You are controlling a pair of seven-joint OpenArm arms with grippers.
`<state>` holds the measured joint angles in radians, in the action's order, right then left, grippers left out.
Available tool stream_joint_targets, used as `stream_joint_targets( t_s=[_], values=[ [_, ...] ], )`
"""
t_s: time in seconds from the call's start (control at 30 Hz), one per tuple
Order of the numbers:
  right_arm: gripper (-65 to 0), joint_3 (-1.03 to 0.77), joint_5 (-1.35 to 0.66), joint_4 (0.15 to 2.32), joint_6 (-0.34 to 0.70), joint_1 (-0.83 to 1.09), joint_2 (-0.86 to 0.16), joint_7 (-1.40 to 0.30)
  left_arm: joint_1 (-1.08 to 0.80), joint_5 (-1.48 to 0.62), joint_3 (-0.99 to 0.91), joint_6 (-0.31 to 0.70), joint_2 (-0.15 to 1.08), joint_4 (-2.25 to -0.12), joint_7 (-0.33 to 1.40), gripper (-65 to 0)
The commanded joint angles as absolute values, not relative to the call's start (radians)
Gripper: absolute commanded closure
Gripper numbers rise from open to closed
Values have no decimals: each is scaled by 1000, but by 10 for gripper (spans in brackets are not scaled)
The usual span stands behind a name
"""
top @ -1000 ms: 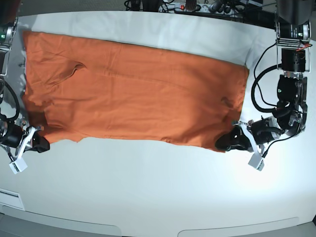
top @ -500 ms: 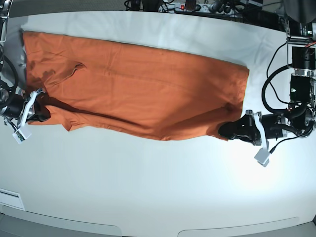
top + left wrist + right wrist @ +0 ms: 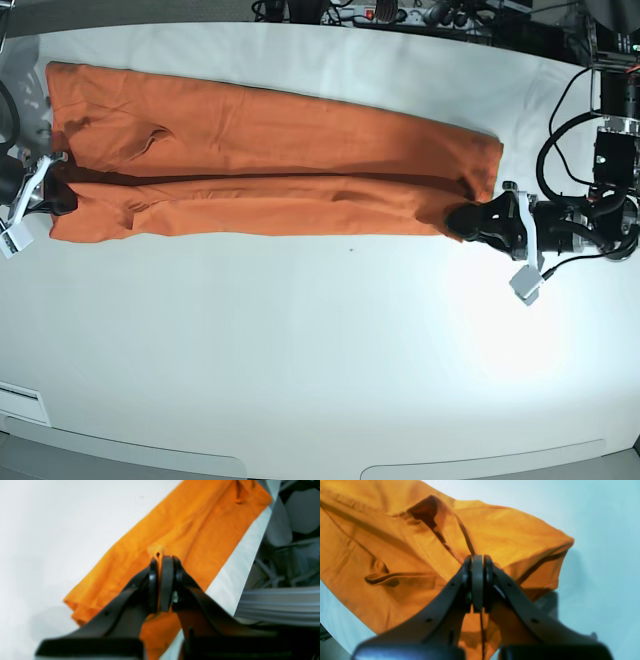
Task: Fold the T-shirt properly
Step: 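Lift the grasped edge and fold it over toward the robot with both grippers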
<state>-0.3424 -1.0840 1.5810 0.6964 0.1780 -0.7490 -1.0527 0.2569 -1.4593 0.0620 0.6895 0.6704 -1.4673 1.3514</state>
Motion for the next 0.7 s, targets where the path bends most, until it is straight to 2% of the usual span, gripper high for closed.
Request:
stream_joint_targets(
  t_s=[0.0, 0.3, 0.67],
  values=[
    [0, -356, -1100, 1610, 698, 172, -777, -1044, 271, -1484, 54, 698, 700, -1498, 1348, 0],
    [0, -356, -1100, 1761, 698, 174, -777, -1100, 260, -1484, 54, 698, 801, -1599, 1348, 0],
    [0, -356, -1067, 1766, 698, 175, -776, -1131, 260, -1484, 54, 698, 829, -1606, 1348, 0]
  ],
)
